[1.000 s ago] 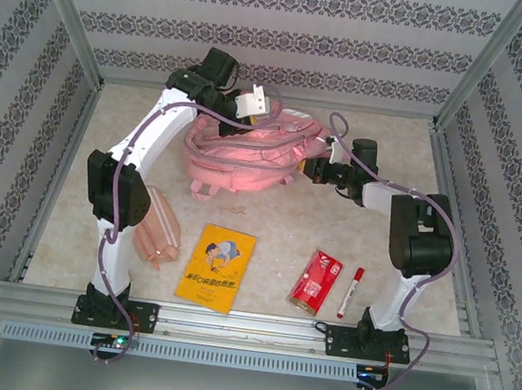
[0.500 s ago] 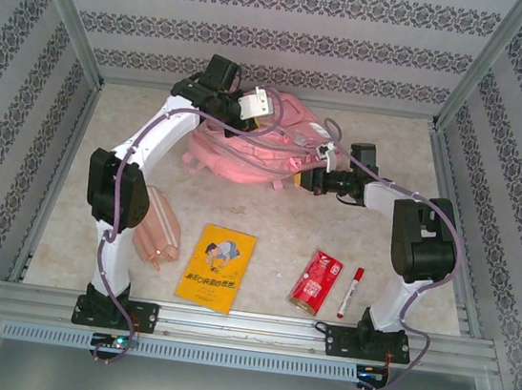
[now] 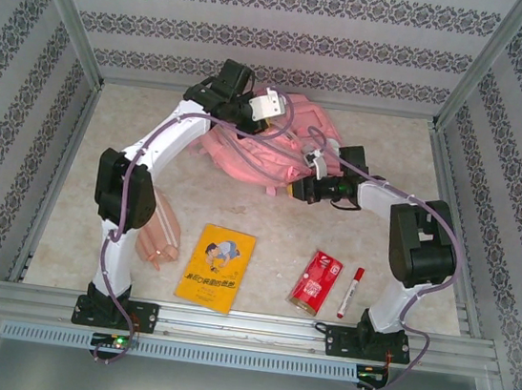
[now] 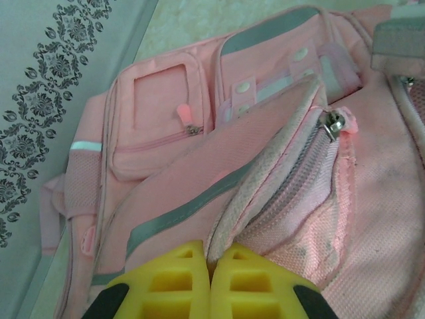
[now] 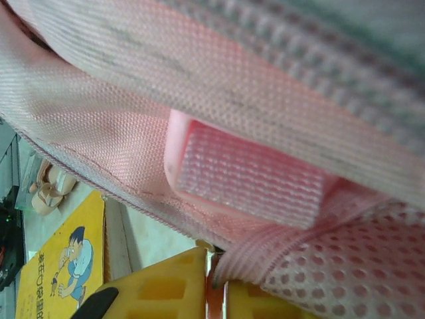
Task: Pack the student bag
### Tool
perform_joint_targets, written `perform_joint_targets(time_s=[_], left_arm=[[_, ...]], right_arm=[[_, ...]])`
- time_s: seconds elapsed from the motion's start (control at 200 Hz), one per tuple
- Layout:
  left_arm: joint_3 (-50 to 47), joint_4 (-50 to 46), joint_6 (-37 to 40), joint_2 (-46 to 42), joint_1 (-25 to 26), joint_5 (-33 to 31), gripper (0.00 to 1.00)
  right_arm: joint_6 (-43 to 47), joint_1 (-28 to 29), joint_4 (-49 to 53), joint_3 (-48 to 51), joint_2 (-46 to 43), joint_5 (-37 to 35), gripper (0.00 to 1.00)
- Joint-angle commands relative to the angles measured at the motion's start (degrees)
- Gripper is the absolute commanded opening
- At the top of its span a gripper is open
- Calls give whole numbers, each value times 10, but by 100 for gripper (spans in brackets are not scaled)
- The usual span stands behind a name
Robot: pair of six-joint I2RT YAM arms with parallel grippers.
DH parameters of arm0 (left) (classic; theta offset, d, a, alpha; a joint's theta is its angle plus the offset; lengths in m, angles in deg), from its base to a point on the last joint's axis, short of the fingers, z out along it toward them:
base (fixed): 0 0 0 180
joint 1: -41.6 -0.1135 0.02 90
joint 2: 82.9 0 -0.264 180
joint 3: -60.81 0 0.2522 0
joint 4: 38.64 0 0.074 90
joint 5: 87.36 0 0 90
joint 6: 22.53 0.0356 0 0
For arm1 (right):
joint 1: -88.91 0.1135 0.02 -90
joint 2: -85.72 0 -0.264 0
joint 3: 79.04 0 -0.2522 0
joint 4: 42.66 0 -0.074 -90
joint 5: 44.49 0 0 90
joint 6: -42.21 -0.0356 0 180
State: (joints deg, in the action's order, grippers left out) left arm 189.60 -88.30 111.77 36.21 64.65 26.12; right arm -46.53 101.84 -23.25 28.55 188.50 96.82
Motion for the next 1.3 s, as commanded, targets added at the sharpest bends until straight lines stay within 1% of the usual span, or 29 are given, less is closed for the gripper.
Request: perform_joint_targets(time_s=[0.0, 0.065, 0.125, 0.18, 0.215, 0.245, 0.31, 0.385, 0.465, 0.575, 0.645, 0.725, 0.889, 1.009, 1.059, 1.099, 1.104, 1.139, 1.164, 1.184, 1.244, 1.294], left_arm=[[-1, 79, -29, 24, 32, 7, 0], [-2, 74, -20, 22, 32, 10, 0], [-4, 70, -12, 20, 32, 13, 0], [-6, 70, -8, 18, 33, 13, 0], [-5, 70, -7, 17, 33, 13, 0], [-6, 70, -7, 16, 33, 14, 0], [-6, 70, -5, 16, 33, 18, 0], [-8, 72, -7, 16, 33, 23, 0], [-11, 75, -16, 16, 34, 21, 0], [-25, 88, -31, 16, 42, 10, 0], [-37, 99, -37, 17, 50, 5, 0], [-53, 115, -50, 14, 58, 0, 0], [-99, 163, -95, 3, 66, 3, 0], [-135, 205, -130, -11, 63, -23, 0], [-144, 212, -146, -20, 59, -28, 0], [-147, 205, -165, -29, 55, -25, 7], [-147, 203, -168, -30, 54, -24, 9], [-147, 191, -190, -37, 48, -17, 31], [-147, 180, -201, -43, 44, -7, 44], [-147, 170, -212, -48, 41, 2, 51], [-152, 144, -243, -65, 31, 22, 65], [-163, 123, -271, -85, 24, 35, 72]], right_arm=[[-10, 31, 20, -7, -38, 30, 14], [-40, 24, 20, 3, -44, -2, 15], [-67, 16, 16, 15, -50, -22, 17], [-85, 8, 9, 29, -55, -31, 17], [-94, 3, 1, 38, -57, -37, 14], [-99, 0, -4, 46, -59, -40, 9], [-99, -4, -8, 55, -60, -39, 0], [-93, -5, -6, 59, -65, -35, 0], [-82, 2, -6, 57, -71, -11, 0], [-78, 31, -7, 41, -73, 13, 0], [-96, 54, -20, 28, -67, 9, 3], [-139, 80, -51, 16, -56, -4, 7], [-219, 112, -134, 22, -35, -56, 11], [-213, 116, -149, 44, -37, -78, 17], [-200, 116, -143, 55, -43, -84, 21], [-189, 115, -139, 65, -50, -88, 22], [-188, 115, -138, 66, -50, -88, 23], [-182, 115, -138, 76, -57, -88, 25], [-178, 115, -137, 82, -61, -87, 27], [-175, 115, -137, 87, -65, -88, 28], [-168, 115, -138, 105, -81, -90, 32], [-163, 115, -135, 118, -100, -97, 37]])
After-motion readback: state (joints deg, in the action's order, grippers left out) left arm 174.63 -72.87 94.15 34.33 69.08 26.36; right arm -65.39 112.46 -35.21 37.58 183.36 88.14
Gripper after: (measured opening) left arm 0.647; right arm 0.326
